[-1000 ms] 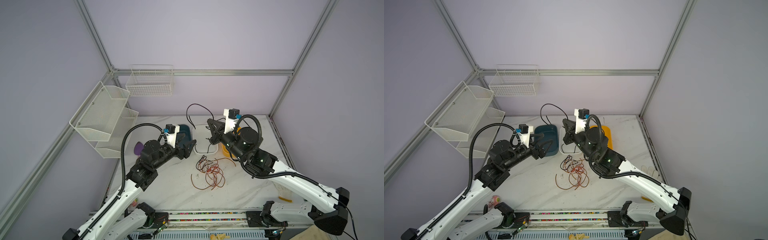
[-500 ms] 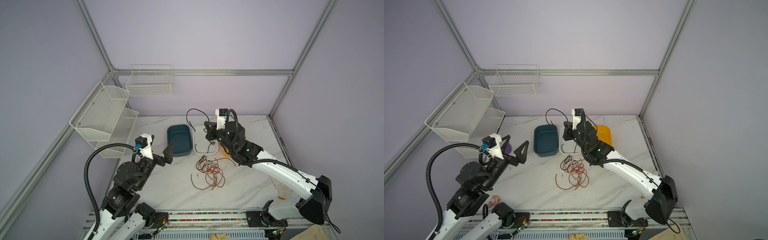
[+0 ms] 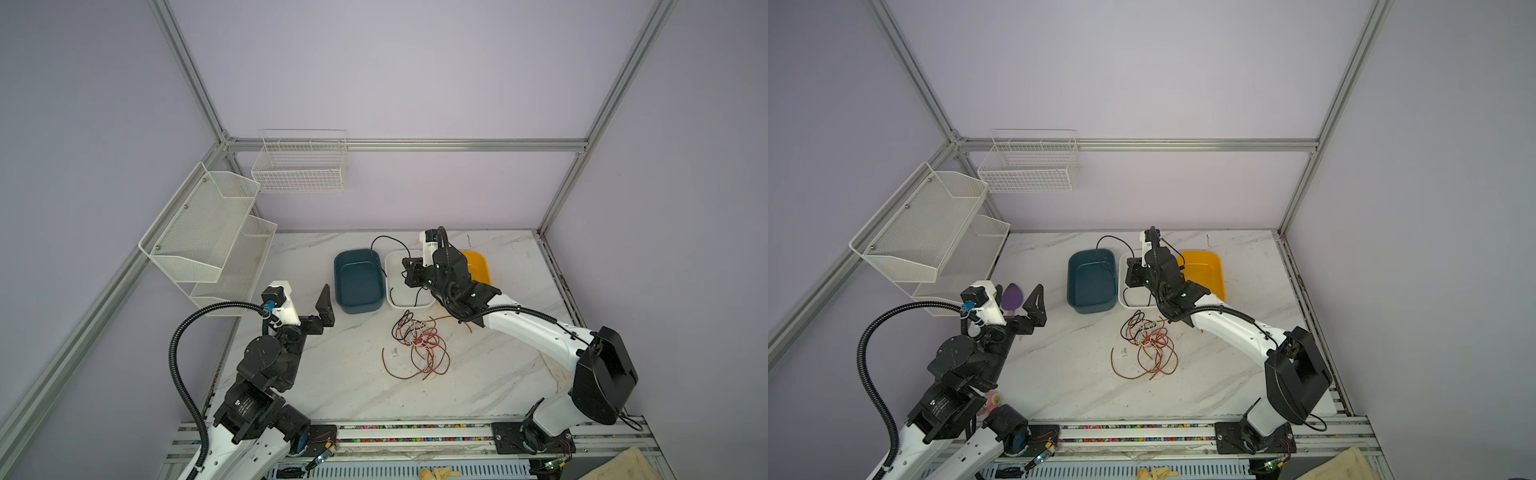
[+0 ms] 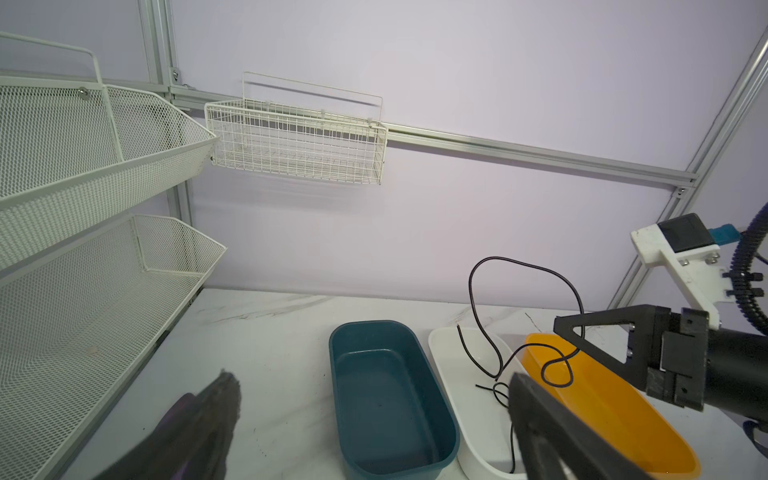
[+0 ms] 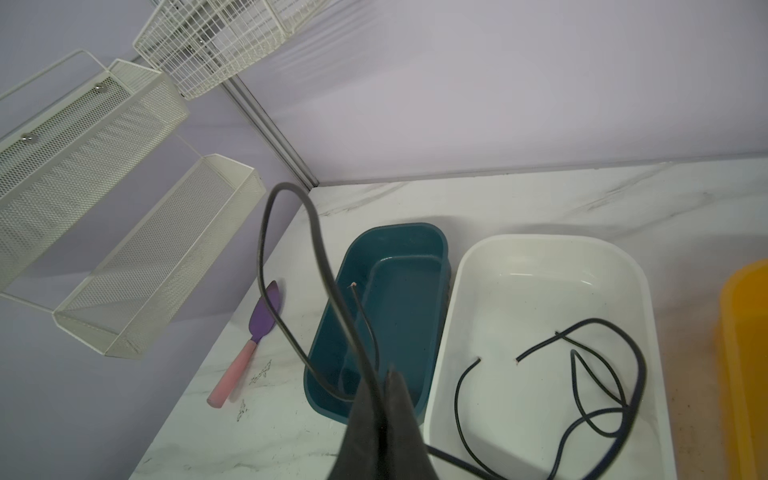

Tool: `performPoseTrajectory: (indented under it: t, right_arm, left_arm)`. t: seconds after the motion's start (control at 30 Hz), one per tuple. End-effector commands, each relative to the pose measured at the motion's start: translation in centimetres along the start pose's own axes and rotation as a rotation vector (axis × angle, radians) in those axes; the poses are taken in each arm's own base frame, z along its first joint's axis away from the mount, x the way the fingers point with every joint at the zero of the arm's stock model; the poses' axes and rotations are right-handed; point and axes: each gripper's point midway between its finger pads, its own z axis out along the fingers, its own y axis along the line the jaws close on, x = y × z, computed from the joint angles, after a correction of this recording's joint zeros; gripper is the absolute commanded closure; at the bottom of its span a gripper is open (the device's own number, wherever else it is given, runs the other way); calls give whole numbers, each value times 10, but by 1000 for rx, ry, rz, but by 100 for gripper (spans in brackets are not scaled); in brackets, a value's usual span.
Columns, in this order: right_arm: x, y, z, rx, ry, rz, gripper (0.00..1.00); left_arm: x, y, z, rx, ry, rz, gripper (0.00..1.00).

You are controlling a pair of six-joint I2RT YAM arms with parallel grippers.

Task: Untangle the cables
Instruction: 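Carry the black wire over the white bin with the right gripper and lower it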

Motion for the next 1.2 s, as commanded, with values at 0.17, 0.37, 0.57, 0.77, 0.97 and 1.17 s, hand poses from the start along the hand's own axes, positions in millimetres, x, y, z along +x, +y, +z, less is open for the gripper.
performPoseTrajectory:
  t: [0.17,0.37,0.57,0.77,0.97,1.17]
  right_arm:
    - [20,-33,24,11,7,90,100]
    - [45,-55,41,40,46,134,100]
    - [75,-73,59,85,107,157,100]
    - [95,-90,70,129,138,176,100]
    - [111,-105,79,163,170,200,100]
    - [120,-122,83,215,185,232,100]
  left_arm:
    - [0,-1,0,-7,-19,-4,0]
    - [3,-5,2,7,-8,5,0]
    - [7,-10,3,30,6,16,0]
    - [10,-15,5,50,19,25,0]
    - [12,-20,5,69,28,37,0]
    - [13,-22,6,80,33,39,0]
